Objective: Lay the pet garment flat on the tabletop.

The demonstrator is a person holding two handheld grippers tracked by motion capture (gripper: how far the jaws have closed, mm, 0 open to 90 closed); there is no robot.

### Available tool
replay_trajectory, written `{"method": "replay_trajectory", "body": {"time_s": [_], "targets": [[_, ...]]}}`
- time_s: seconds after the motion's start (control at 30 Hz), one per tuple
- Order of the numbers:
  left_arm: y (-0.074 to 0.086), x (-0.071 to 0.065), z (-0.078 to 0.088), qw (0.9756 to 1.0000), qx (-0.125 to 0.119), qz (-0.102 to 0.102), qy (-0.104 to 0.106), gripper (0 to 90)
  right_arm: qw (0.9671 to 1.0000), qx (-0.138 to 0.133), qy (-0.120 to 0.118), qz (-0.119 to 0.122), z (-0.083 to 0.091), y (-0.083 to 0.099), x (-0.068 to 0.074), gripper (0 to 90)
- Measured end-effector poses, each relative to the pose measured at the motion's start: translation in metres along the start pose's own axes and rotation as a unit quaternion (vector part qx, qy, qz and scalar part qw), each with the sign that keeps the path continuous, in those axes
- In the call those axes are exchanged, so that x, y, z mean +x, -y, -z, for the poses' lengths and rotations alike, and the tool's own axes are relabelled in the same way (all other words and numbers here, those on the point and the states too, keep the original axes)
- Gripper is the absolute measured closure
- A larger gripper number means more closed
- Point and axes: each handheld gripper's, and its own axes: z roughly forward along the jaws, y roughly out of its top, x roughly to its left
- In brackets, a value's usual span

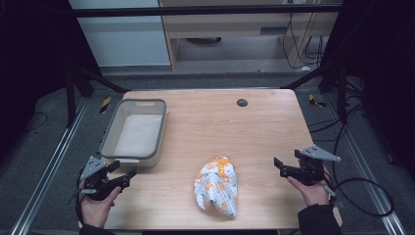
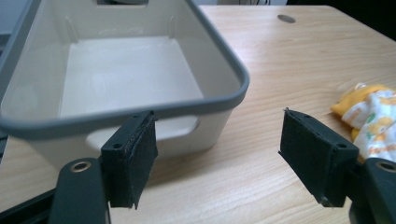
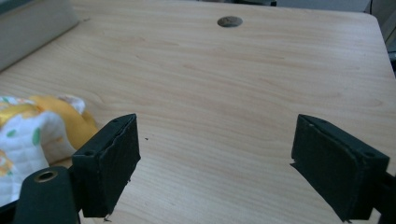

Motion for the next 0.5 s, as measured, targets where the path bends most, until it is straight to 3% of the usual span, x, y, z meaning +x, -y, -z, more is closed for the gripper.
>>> {"method": "replay_trajectory", "body": {"time_s": [0.3, 0.5], "targets": [[-0.033, -0.012, -0.012, 0.9996, -0.023, -0.015, 0.01, 26.6, 0.9997, -0.02, -0.012, 0.003, 0.0, -0.026, 0.01, 14.7], [-0.051, -0.031, -0.033, 0.9991, -0.028, -0.022, 0.023, 26.2, 0.9993, -0.03, -0.02, 0.006, -0.01, -0.041, 0.021, 15.3]]}}
